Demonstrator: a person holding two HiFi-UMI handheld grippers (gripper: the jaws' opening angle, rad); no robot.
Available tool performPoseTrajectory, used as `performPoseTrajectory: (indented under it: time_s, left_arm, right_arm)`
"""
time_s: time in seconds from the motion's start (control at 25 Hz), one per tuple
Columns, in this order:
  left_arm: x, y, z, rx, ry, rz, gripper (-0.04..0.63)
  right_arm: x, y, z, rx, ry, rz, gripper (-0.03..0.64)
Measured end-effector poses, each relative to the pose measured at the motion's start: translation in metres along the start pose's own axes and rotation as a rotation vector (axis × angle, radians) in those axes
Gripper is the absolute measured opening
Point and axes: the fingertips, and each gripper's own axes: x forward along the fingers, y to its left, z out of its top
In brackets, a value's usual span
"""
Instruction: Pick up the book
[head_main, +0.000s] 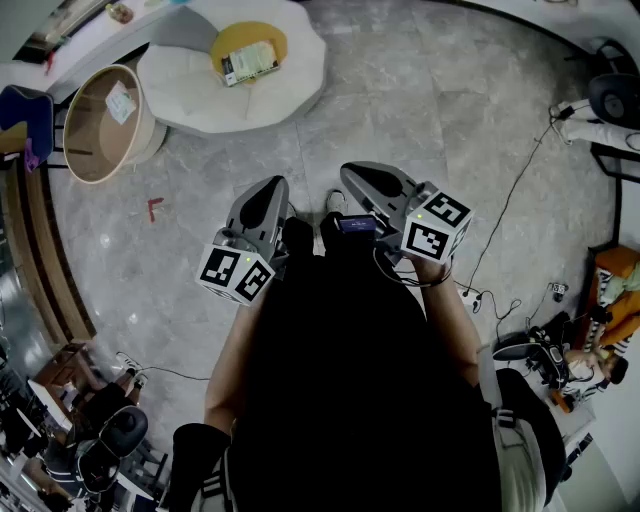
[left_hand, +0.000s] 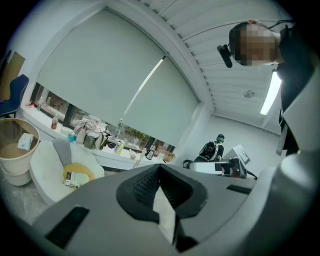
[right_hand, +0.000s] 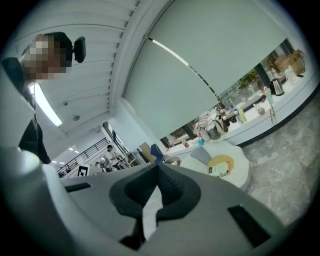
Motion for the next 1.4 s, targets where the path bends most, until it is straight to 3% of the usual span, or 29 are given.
performPoseTrajectory:
  time_s: [0.32, 0.56, 1.08, 1.4]
  left_arm:
    - [0.010, -0.006, 0.003, -0.002, 0.006, -0.014, 0.012]
    - [0.010, 0.002, 0.002, -0.003, 0.008, 0.018, 0.012]
    - [0.011, 0.022, -0.003, -0.052, 0.010, 0.105, 0.013]
    - [0.011, 0.007, -0.009, -0.066, 0.006, 0.127, 0.012]
  right_arm:
    - [0.000, -0.001, 0.006, -0.026, 0.001, -0.004, 0.015]
    - [0.008, 0.005, 0.012, 0.029, -0.017, 0.067, 0.017]
    - [0.015, -0.016, -0.001, 0.036, 0.053, 0.056, 0.017]
    - [0.004, -0.019, -0.010, 0.056, 0.077, 0.083, 0.017]
